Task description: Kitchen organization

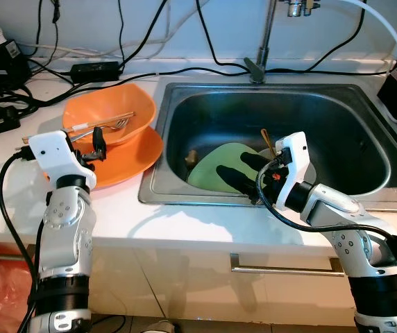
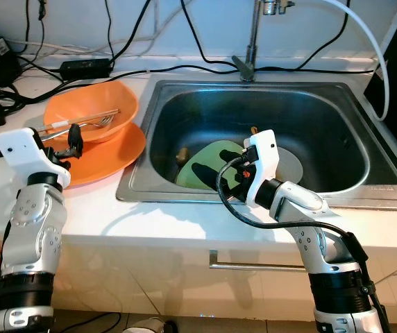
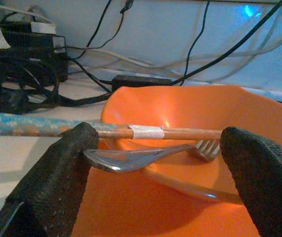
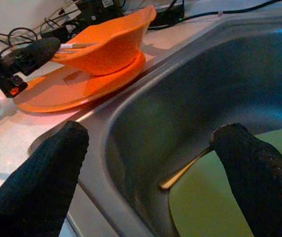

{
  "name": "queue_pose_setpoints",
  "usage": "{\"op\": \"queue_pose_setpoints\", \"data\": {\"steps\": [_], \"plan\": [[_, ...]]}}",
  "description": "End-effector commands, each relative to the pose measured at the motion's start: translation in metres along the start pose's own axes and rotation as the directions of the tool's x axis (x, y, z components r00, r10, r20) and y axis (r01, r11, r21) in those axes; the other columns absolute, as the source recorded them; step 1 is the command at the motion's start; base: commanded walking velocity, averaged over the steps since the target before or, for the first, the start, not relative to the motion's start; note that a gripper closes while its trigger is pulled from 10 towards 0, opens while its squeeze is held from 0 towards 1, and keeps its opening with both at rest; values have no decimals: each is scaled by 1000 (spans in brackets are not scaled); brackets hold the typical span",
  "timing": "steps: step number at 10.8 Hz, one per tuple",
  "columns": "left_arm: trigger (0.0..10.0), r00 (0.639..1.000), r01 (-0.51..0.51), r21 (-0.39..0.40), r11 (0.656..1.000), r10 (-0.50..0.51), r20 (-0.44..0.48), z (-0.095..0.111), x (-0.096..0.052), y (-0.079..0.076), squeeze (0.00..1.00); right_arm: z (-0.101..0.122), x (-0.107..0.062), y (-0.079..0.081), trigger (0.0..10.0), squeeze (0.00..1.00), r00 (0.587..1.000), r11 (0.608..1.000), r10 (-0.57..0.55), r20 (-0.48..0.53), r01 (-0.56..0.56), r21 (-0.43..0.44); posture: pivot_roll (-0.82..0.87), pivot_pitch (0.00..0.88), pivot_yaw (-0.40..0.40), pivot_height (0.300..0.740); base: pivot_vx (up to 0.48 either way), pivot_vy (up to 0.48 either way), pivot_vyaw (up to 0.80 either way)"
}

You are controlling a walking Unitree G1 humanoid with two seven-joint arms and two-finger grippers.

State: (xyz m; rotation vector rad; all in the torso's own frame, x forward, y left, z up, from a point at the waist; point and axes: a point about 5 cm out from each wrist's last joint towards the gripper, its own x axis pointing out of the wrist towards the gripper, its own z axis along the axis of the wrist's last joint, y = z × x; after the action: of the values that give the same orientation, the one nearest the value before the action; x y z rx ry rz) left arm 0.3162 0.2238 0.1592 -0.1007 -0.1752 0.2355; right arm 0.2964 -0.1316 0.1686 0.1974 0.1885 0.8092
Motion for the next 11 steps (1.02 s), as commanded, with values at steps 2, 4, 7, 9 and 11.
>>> {"op": "queue_pose_setpoints", "data": {"steps": [2, 4, 7, 9, 11], "plan": [[0, 999, 30, -36, 999, -29, 17, 3, 3, -5, 0, 3, 0, 4, 10000, 0, 1000, 1000, 16, 8, -16, -1, 143, 33, 63, 740, 0, 0, 0], [0, 999, 51, -64, 997, -50, 21, 5, 4, -8, 0, 2, 0, 4, 10000, 0, 1000, 1000, 14, 9, -14, 3, 144, 33, 64, 740, 0, 0, 0], [0, 998, 55, -87, 995, -53, 24, 7, 4, -9, 0, 2, 0, 4, 10000, 0, 1000, 1000, 10, 9, -10, 6, 144, 33, 62, 740, 0, 0, 0], [0, 999, 45, -94, 995, -45, 8, 8, 4, -11, 0, 2, 0, 3, 10000, 0, 1000, 1000, 3, 8, -3, 4, 144, 29, 62, 740, 0, 0, 0], [0, 999, 38, -178, 983, -42, -22, 13, 4, -23, 0, 2, 1, 1, 10000, 0, 1000, 1000, -3, 10, 3, 2, 144, 25, 61, 740, 0, 0, 0]]}}
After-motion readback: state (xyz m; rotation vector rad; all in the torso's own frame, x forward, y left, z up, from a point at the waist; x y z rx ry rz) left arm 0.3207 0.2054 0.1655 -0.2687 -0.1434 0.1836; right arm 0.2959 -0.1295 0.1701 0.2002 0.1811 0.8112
